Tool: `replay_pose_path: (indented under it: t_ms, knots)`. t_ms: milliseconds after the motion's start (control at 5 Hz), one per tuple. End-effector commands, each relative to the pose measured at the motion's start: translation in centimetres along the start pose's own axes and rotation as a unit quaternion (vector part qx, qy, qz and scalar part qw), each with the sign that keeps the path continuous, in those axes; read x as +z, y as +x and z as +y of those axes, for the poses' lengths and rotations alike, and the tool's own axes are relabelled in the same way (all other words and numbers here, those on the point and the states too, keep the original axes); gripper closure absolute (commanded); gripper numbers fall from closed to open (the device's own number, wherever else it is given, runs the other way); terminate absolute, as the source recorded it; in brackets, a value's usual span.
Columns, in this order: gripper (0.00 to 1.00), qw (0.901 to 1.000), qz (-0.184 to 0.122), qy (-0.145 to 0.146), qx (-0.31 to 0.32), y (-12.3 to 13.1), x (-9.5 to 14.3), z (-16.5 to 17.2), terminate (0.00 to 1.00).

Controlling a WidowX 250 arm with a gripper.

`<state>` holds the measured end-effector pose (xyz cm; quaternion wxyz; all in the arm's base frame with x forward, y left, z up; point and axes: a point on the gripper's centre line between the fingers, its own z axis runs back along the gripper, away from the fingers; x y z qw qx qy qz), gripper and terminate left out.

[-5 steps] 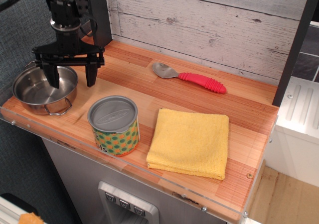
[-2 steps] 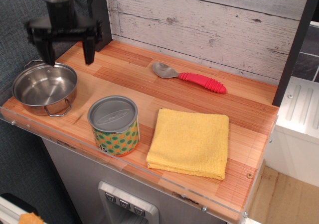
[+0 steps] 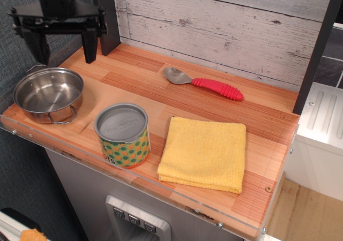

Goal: Move the pot and place it on the left edge of the table

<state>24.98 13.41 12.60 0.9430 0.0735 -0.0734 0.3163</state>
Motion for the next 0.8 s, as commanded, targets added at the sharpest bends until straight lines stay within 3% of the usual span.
replay_pose_path:
  t_ms: [0,400,600]
  knots:
    - [0.0,0.9997,-0.012,-0.021,-0.008,-4.2,2.8,0.8,0.0]
    - [0.0,0.999,-0.025,-0.017,-0.033,-7.6,3.5,0.7,0.0]
    - [0.0,0.9986,-0.028,-0.021,-0.041,-8.5,3.6,0.0,1.0]
